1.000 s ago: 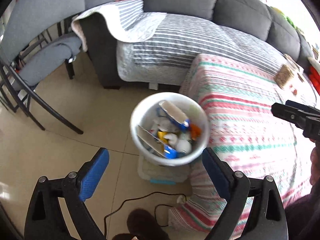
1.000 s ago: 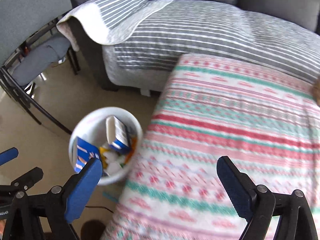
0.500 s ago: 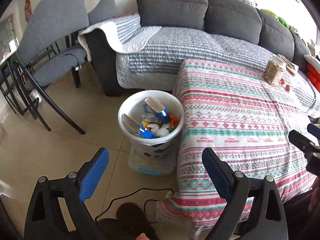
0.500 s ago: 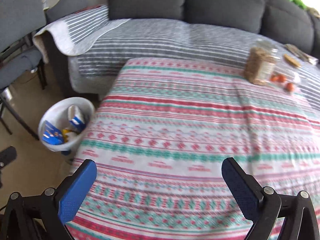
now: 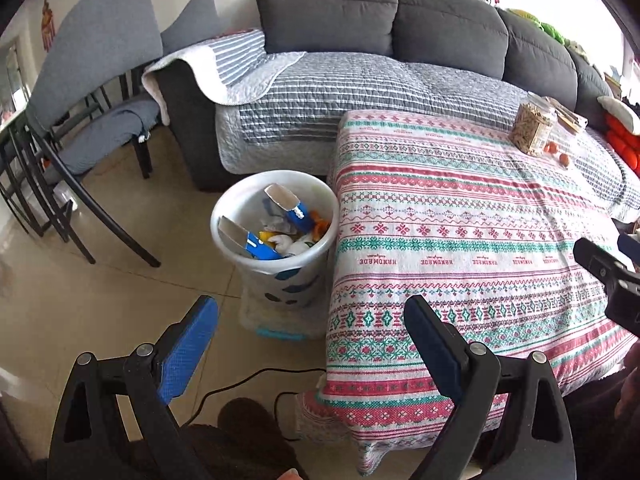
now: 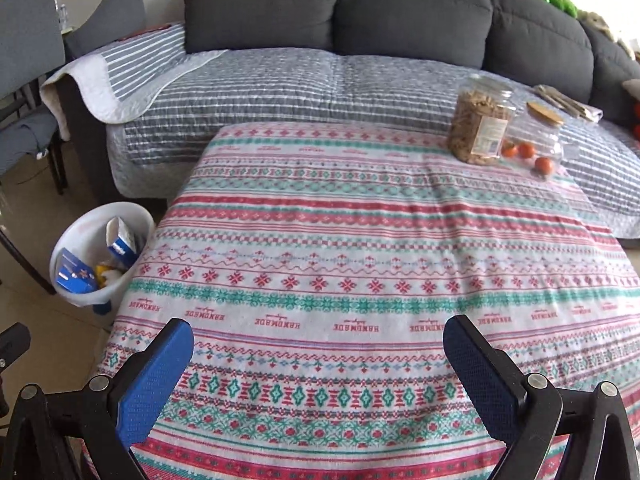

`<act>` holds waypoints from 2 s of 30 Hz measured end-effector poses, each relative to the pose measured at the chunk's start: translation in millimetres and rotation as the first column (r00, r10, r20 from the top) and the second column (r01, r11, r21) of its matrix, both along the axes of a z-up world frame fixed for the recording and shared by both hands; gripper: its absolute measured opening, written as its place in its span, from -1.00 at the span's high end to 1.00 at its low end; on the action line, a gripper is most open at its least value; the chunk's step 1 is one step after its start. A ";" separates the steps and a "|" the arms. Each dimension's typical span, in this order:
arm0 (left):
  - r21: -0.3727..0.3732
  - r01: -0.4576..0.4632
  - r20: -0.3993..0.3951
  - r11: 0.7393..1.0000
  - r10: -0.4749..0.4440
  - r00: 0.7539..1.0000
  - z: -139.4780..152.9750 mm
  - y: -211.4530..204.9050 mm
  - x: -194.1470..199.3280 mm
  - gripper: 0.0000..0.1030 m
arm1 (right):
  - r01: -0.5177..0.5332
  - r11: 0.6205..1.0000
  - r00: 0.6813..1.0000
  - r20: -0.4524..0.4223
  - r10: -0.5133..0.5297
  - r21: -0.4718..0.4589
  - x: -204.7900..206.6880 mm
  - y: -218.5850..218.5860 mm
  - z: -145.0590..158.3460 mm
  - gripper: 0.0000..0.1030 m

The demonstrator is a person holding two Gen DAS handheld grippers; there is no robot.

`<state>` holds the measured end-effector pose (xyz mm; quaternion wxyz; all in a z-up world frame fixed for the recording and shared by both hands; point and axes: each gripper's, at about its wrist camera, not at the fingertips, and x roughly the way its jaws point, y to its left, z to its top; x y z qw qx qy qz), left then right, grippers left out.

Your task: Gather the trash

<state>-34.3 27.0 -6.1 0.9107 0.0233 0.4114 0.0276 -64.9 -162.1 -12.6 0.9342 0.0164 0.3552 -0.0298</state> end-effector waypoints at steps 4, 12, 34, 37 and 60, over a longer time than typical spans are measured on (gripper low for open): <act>0.001 -0.002 0.012 1.000 0.002 1.000 2.4 0.1 1.0 -0.86 | -0.007 1.000 1.000 0.002 0.007 -0.002 -1.5 2.0 0.1 -0.99; 0.008 -0.002 0.016 1.000 0.002 1.000 2.5 -1.2 0.9 -0.86 | -0.003 1.000 1.000 -0.012 0.003 0.017 -0.7 0.7 -1.9 -0.99; 0.000 -0.009 0.031 1.000 0.009 0.999 5.8 2.4 -0.7 -0.86 | 0.001 1.000 1.000 -0.015 -0.001 0.019 -0.3 2.6 -2.9 -0.99; 0.000 -0.010 0.032 1.000 0.010 0.999 6.6 2.7 -0.8 -0.86 | 0.001 1.000 1.000 -0.015 -0.001 0.019 -0.2 2.5 -2.9 -0.99; 0.006 -0.016 0.040 1.000 0.016 0.999 10.6 3.4 0.9 -0.86 | 0.009 1.000 1.000 -0.017 -0.009 0.027 -0.7 4.8 -4.6 -0.99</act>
